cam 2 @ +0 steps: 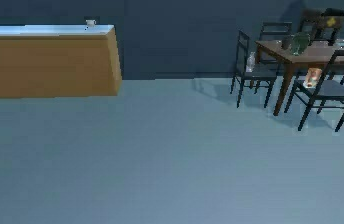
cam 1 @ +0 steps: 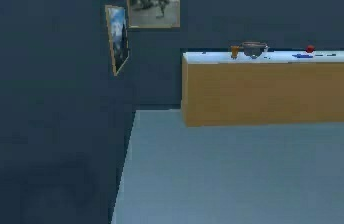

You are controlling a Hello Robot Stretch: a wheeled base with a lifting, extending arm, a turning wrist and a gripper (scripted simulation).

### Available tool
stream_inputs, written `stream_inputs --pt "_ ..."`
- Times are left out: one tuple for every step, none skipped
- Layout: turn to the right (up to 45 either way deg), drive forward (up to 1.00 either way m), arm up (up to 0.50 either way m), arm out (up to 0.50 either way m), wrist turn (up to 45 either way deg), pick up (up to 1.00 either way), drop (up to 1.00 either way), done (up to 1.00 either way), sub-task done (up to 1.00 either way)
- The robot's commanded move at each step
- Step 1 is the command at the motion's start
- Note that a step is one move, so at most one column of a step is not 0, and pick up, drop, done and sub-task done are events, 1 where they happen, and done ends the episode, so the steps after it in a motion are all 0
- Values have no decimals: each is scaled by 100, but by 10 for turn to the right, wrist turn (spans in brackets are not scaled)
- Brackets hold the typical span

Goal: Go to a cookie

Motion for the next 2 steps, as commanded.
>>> stream_inputs --pt "0 100 0 0 0 0 0 0 0" --pt "0 100 0 0 0 0 0 0 0"
